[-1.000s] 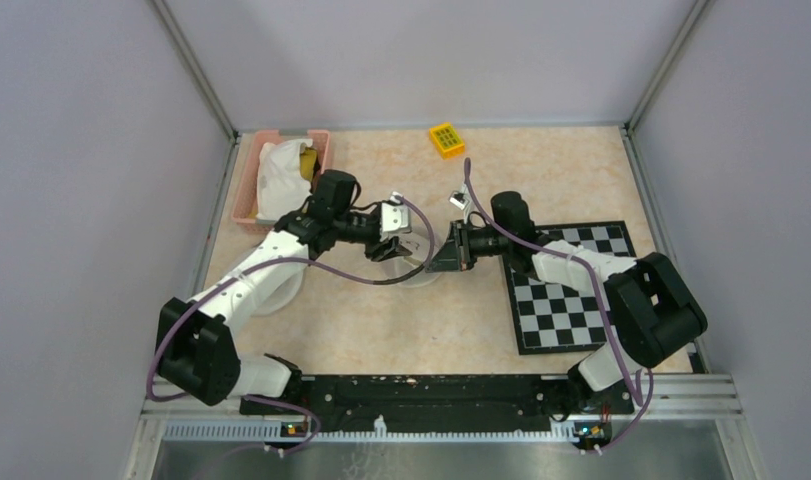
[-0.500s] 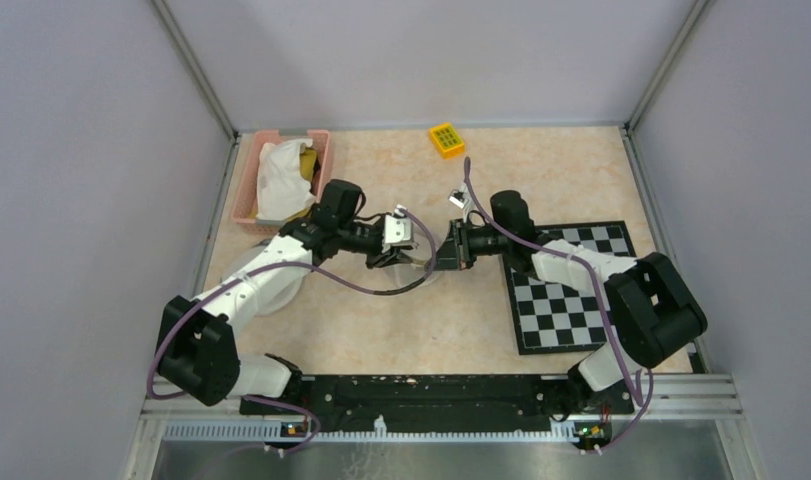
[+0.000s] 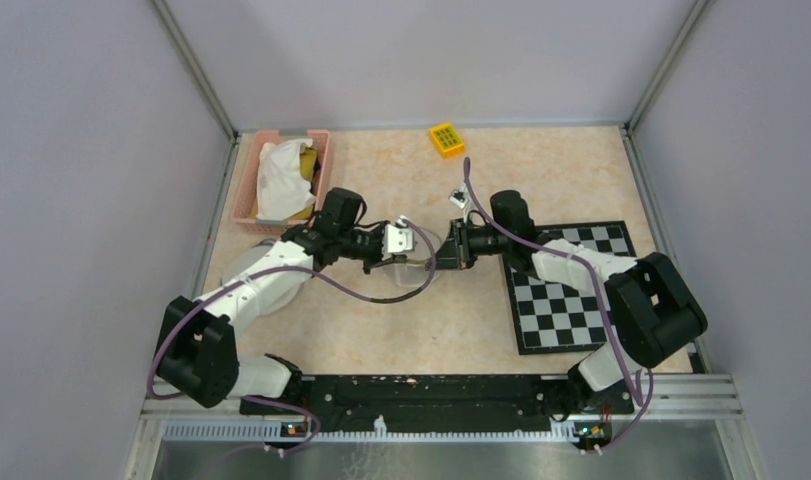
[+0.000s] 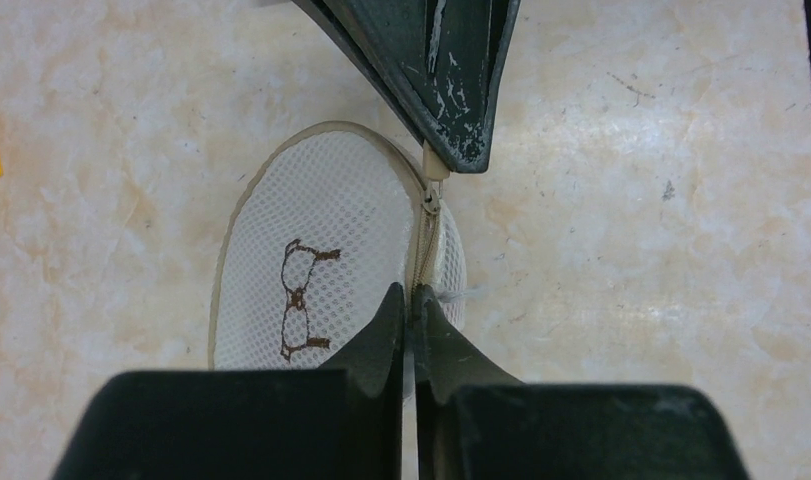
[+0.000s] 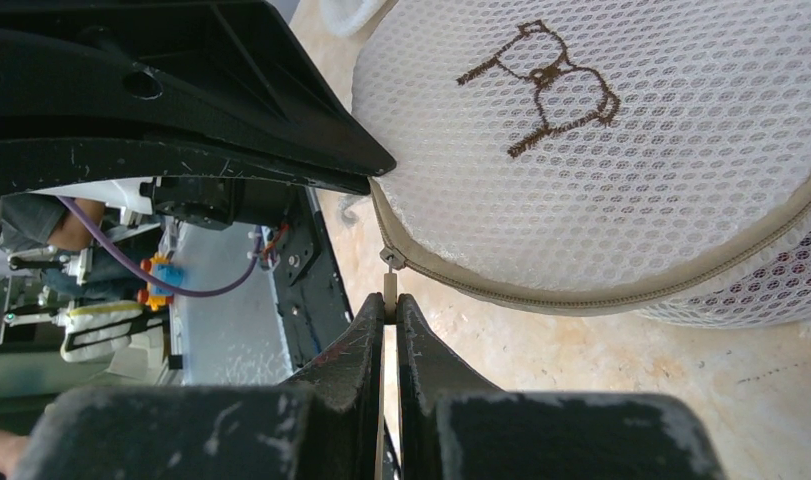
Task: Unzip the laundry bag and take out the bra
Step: Unzip the laundry bag at the center of the board.
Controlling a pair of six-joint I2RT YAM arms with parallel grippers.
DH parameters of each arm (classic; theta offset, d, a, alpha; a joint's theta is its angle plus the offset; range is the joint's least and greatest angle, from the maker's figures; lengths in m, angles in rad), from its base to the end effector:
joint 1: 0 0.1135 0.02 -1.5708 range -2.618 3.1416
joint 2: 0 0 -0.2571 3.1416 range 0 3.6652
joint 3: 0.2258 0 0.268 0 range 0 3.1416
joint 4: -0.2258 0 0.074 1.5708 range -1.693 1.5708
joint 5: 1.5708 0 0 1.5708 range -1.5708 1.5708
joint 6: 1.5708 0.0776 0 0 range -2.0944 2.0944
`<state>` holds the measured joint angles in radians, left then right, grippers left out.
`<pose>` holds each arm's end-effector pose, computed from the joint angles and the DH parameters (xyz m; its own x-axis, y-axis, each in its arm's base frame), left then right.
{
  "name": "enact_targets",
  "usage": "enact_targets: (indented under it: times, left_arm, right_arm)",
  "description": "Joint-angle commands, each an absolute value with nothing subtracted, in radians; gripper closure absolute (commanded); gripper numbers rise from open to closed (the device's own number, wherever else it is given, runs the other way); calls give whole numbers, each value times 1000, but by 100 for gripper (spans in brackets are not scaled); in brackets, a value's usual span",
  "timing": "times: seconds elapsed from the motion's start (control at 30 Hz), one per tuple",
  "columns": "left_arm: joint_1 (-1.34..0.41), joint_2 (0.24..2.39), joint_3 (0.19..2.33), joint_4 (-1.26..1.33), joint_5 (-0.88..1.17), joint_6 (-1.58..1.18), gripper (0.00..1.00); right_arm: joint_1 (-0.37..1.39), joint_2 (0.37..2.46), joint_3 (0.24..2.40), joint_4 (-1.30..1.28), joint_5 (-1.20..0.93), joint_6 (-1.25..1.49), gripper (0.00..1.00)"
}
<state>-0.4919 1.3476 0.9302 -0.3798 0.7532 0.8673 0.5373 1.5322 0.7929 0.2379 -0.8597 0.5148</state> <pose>0.2547 -0.1967 0.2197 0.1761 0.5368 -0.8251 0.9763 0.0123 0.2163 0.2730 0.2311 0.1788 -0.8049 -0.1055 -0.5840 -0.5842 0.3132 0.7487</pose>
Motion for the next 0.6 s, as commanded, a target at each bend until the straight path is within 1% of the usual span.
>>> enact_targets:
  times: [0.0,0.23,0.47,0.5,0.57]
  left_arm:
    - [-472,1302,919,-332,671,844,100]
    - [-439,1294,915,-332,632,850,100]
    - [-431,1313,931,-262,597,763,99]
    - [-431,1312,940,-255,600,750,92]
    - [-432,1309,959,-265,672,744,73]
  right_arm:
    - [506,1482,802,244,-872,494,100]
    - [435,1451,761,239,-871,493,100]
    - [437,1439,752,263,-899,515,100]
    - [440,1438,753,267,-903,519,100]
    - [452,1436,757,271,-909,523,100]
